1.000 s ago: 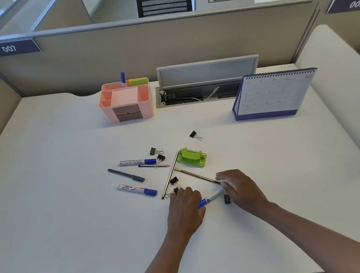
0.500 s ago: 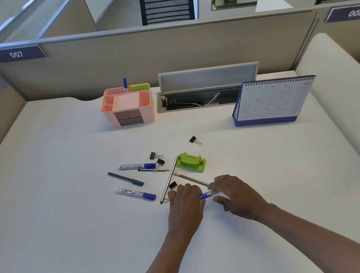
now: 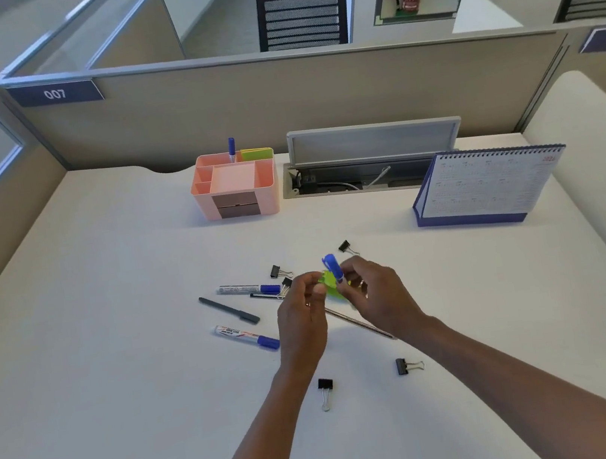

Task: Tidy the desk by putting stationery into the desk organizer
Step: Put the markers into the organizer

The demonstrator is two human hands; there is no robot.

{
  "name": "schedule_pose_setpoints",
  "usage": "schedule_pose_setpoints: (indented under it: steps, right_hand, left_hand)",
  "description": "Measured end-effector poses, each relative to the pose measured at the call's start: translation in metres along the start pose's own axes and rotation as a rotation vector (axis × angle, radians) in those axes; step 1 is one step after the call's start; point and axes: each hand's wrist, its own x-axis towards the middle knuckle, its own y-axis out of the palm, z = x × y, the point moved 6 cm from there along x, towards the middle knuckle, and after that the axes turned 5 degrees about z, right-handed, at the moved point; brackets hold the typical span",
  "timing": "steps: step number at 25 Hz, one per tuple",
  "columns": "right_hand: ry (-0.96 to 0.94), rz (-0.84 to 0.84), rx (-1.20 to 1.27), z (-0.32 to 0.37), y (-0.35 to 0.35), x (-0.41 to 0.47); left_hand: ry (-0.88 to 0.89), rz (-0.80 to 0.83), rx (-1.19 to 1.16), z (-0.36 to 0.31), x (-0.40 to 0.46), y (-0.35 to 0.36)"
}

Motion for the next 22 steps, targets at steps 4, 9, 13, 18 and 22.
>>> schedule_pose_setpoints:
  steps: [4,9,13,18,22]
  right_hand:
    - [0.043,-0.084,0.190,0.022,0.000,0.030]
    - [0.068,-0.110,0.264,0.036,0.010,0.065]
    - [0.053,-0.195,0.231,0.047,0.011,0.094]
    - [-0.051,-0.259,0.125,0.067,0.014,0.151]
    - [-0.085,-0.271,0.138,0.070,0.015,0.209]
  left_hand:
    - [0.031,0.153,0.021,0.012,0.015,-0.003]
    - [0.027,0.133,0.103,0.016,0.044,-0.023]
    - [0.024,0.143,0.162,0.024,0.072,-0.039]
    - [0.026,0.127,0.245,0.023,0.134,-0.068]
    - [0.080,0.088,0.204,0.023,0.178,-0.095]
